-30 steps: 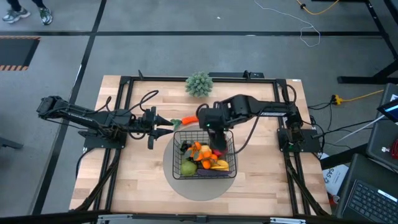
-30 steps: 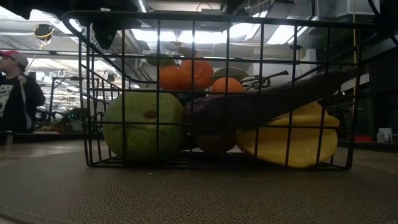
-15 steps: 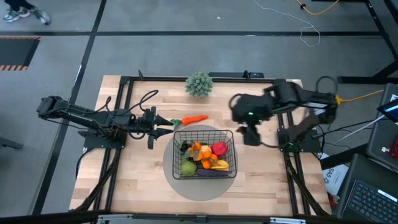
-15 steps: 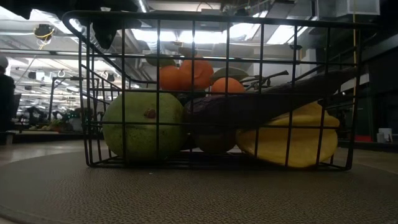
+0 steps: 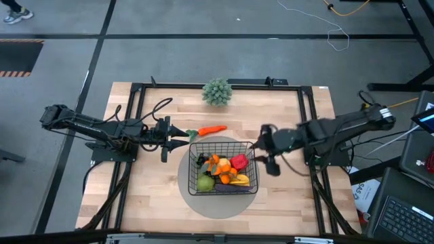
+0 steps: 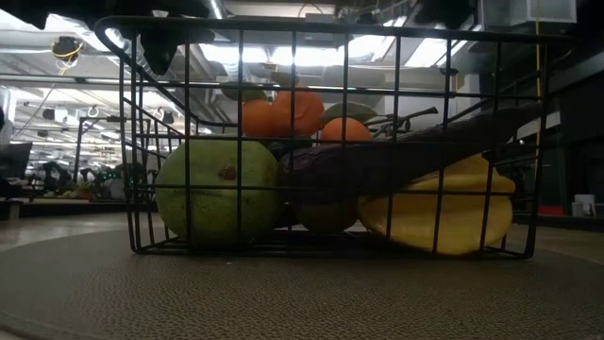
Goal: Build produce basket
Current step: Put the carrot into the black wire basket
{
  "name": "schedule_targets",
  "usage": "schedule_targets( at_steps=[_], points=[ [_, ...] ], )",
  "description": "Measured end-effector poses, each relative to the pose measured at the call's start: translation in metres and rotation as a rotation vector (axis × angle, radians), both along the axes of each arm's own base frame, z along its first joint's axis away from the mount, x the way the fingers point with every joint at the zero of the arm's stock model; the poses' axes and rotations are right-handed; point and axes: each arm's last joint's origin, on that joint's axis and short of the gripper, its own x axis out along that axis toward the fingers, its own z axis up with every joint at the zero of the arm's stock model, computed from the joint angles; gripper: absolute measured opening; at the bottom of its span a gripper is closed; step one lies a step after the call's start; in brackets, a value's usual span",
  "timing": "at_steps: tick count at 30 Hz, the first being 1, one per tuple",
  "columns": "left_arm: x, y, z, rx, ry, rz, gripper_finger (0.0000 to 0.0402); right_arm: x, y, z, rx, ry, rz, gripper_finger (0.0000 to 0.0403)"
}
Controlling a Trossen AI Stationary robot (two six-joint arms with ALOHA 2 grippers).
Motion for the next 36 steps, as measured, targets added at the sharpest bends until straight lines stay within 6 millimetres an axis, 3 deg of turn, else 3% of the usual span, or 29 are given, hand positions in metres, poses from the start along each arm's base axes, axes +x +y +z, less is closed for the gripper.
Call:
schedule_targets(
  at_steps=[4, 7, 12, 16, 20, 24, 29, 36],
  points=[
    [0.000, 0.000, 0.000, 0.000, 0.000, 0.000, 0.0151, 0.006, 0.008, -0.042, 0.053, -0.122, 0.087, 0.0207],
    [0.000, 0.000, 0.000, 0.000, 0.000, 0.000, 0.0151, 0.005, 0.011, -0.057, 0.119, -0.204, 0.154, 0.0206],
    [0.000, 0.000, 0.000, 0.000, 0.000, 0.000, 0.0151, 0.006, 0.013, -0.048, 0.152, -0.289, 0.235, 0.0206],
    [0.000, 0.000, 0.000, 0.000, 0.000, 0.000, 0.0151, 0.003, 0.014, -0.026, 0.145, -0.325, 0.318, 0.0207],
    [0.000, 0.000, 0.000, 0.000, 0.001, 0.000, 0.0151, -0.012, 0.011, -0.012, 0.104, -0.249, 0.374, 0.0207],
    [0.000, 0.000, 0.000, 0.000, 0.003, 0.000, 0.0151, -0.028, 0.005, -0.001, 0.046, -0.320, 0.398, 0.0207],
    [0.000, 0.000, 0.000, 0.000, 0.002, 0.000, 0.0151, -0.042, -0.001, -0.012, -0.061, -0.374, 0.397, 0.0207],
    [0.000, 0.000, 0.000, -0.001, 0.000, 0.000, 0.0151, -0.049, -0.004, -0.055, -0.053, -0.484, 0.339, 0.0207]
  ],
)
